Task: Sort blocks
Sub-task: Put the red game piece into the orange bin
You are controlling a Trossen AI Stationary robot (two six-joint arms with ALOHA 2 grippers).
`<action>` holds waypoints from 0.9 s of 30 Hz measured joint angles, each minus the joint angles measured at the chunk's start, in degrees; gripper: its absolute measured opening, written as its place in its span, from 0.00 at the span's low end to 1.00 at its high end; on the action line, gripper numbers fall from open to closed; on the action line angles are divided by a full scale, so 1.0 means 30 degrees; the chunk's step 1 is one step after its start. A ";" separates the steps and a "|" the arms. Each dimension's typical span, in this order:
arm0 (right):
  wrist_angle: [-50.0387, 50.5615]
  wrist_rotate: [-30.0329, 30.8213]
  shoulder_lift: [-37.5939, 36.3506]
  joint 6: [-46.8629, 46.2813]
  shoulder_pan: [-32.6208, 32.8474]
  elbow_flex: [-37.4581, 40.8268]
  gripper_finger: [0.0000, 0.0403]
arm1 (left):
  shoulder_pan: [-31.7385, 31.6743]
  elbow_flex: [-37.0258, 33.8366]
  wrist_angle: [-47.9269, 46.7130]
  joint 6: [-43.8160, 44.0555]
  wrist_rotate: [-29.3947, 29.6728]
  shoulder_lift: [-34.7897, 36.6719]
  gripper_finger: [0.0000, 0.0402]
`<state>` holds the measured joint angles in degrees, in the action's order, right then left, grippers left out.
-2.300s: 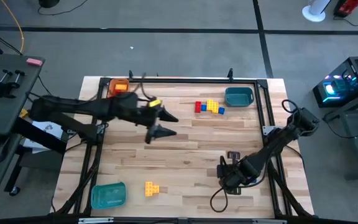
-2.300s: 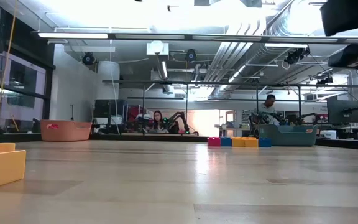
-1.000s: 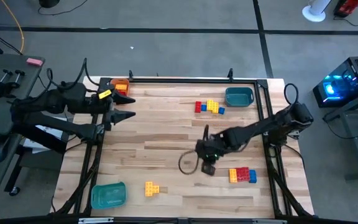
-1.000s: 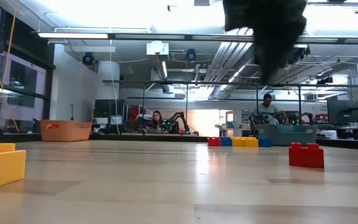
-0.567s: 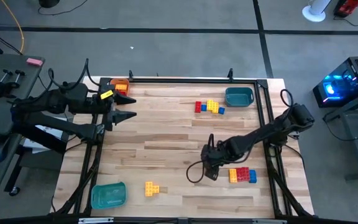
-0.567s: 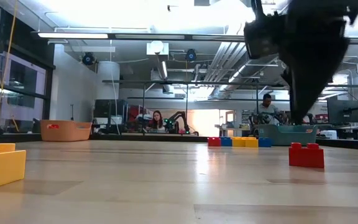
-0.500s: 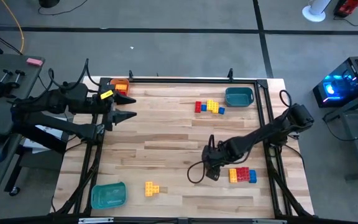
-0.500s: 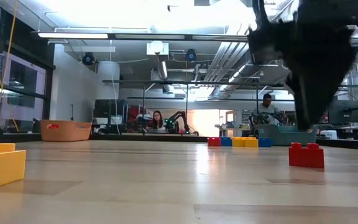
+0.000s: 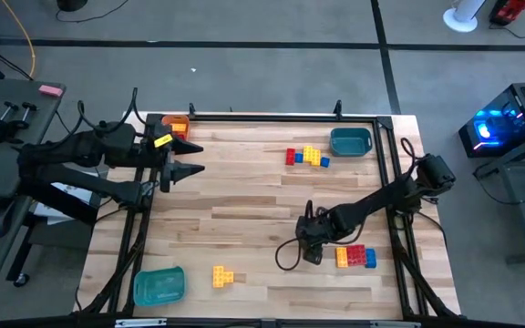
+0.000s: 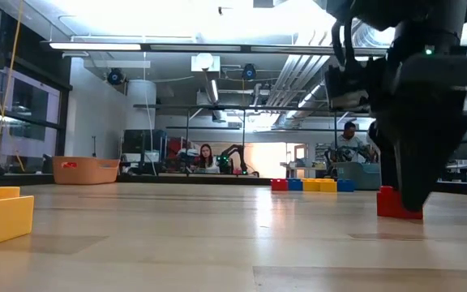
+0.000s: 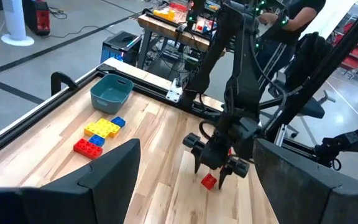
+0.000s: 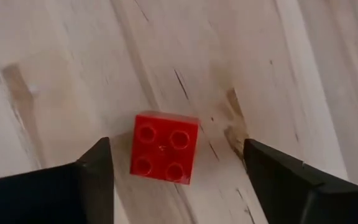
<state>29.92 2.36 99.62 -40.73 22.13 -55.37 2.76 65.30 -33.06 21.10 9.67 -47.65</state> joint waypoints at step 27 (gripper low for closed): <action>-0.2907 0.2065 -0.0497 0.4697 -0.5388 -0.4407 0.01 | -0.7072 0.0000 -1.0737 0.3859 0.7669 -0.3962 0.46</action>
<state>21.20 8.56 98.13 -26.64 5.97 -68.60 -18.45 65.30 -65.27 32.67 32.68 -59.53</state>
